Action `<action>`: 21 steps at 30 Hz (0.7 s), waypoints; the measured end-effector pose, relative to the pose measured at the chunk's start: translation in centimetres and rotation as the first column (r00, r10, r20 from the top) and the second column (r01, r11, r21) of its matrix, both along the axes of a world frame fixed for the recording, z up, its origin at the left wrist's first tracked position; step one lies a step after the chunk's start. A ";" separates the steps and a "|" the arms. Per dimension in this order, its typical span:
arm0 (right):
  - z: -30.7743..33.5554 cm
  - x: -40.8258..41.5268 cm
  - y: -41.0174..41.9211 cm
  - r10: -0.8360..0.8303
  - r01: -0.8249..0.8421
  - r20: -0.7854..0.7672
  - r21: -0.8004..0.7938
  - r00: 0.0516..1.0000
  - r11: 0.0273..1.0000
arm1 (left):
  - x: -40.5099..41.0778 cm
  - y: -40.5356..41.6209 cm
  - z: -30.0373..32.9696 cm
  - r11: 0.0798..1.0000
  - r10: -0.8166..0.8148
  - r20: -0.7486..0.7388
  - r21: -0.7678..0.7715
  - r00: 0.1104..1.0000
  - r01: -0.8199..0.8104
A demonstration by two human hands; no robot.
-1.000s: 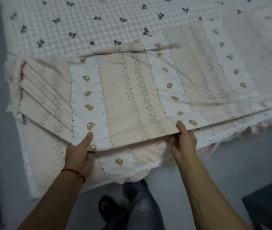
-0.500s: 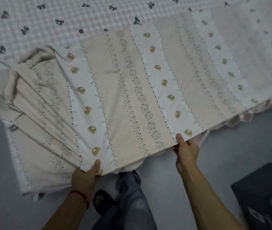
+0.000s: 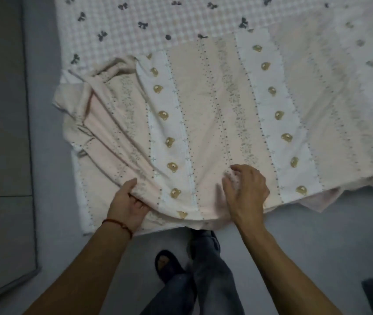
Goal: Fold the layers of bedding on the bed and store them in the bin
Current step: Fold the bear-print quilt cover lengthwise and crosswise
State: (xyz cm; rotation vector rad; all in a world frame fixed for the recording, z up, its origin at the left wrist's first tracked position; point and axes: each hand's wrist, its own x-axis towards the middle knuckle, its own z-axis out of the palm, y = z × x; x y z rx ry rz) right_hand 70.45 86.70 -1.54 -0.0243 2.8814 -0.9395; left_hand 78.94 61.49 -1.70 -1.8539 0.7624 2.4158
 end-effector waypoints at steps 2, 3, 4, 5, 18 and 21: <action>-0.3 0.0 -3.9 0.227 -0.225 0.069 -0.032 0.972 0.974 | -1.5 -4.1 1.0 0.989 0.149 -0.108 0.003 0.983 -0.149; -0.8 0.1 -5.7 0.303 -0.299 0.097 -0.050 0.948 0.953 | -2.1 -6.4 1.5 0.980 0.197 -0.154 0.009 0.968 -0.198; -1.2 0.2 -7.0 0.361 -0.359 0.119 -0.043 0.925 0.932 | -2.7 -8.2 2.1 0.976 0.213 -0.182 -0.001 0.960 -0.217; -1.7 0.3 -7.9 0.406 -0.407 0.150 -0.026 0.902 0.913 | -3.2 -9.9 2.3 0.974 0.220 -0.200 -0.013 0.955 -0.227; 0.1 1.2 -7.3 0.620 -0.738 0.402 0.310 0.673 0.600 | 12.8 -15.1 0.3 0.926 0.285 -0.125 -0.221 0.950 -0.307; -1.1 2.5 -6.4 0.736 -0.796 0.332 0.395 0.590 0.459 | 17.6 -14.8 -3.7 0.956 0.168 0.105 -0.258 0.980 -0.136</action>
